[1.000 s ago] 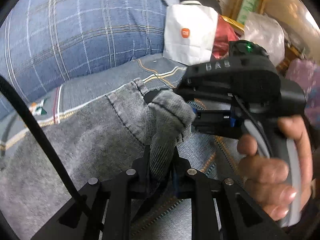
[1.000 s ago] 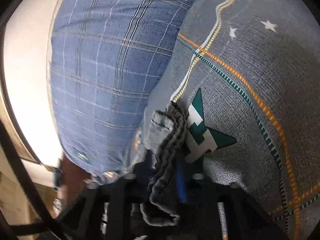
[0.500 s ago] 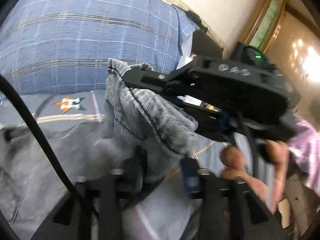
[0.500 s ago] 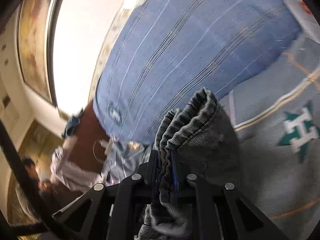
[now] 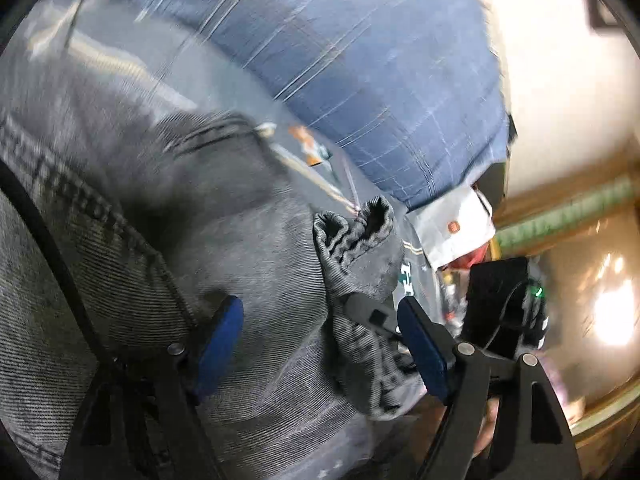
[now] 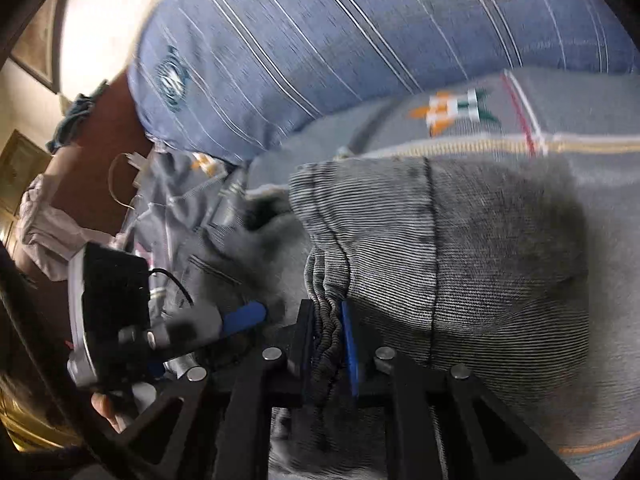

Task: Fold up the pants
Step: 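Fold the leg cuff over onto the jeans with the left gripper and press down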

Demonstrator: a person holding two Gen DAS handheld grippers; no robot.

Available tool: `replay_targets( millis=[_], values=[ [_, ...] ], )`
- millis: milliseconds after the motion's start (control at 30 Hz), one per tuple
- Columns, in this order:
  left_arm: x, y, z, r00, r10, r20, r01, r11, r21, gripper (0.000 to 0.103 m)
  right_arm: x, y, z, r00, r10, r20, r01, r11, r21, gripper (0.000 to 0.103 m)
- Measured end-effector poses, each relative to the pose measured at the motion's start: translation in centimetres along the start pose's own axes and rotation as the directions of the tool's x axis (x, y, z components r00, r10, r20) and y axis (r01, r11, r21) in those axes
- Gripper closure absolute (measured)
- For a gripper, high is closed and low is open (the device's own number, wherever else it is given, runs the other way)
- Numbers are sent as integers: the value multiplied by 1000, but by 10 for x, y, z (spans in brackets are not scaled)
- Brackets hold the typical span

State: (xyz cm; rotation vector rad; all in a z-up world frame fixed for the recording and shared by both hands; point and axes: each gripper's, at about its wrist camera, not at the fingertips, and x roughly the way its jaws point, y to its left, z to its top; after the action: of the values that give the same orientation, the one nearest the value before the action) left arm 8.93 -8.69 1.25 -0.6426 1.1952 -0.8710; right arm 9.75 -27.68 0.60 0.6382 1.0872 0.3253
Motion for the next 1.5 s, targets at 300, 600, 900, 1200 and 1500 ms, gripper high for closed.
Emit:
replay_targets(
  millis=[300,600,900,1200,1500],
  values=[
    [12,-30,-9,999,-32,-29,34,996,83,24,-61,-15,-8,983,11,181,-28,995,91,43],
    [40,-42,-46,973,232,-19,-225,959,170,68,-57,-20,-8,984,-38,174,22,995,93,50],
    [17,-41,-49,973,232,14,-230,954,194,99,-36,7,-8,986,-55,160,54,998,8,60],
    [23,-17,-44,982,184,-51,-180,981,77,68,-14,21,26,978,-182,106,178,983,45,48],
    [24,-42,-49,944,327,35,-326,915,239,98,11,11,23,987,-130,94,129,992,10,84]
  ],
)
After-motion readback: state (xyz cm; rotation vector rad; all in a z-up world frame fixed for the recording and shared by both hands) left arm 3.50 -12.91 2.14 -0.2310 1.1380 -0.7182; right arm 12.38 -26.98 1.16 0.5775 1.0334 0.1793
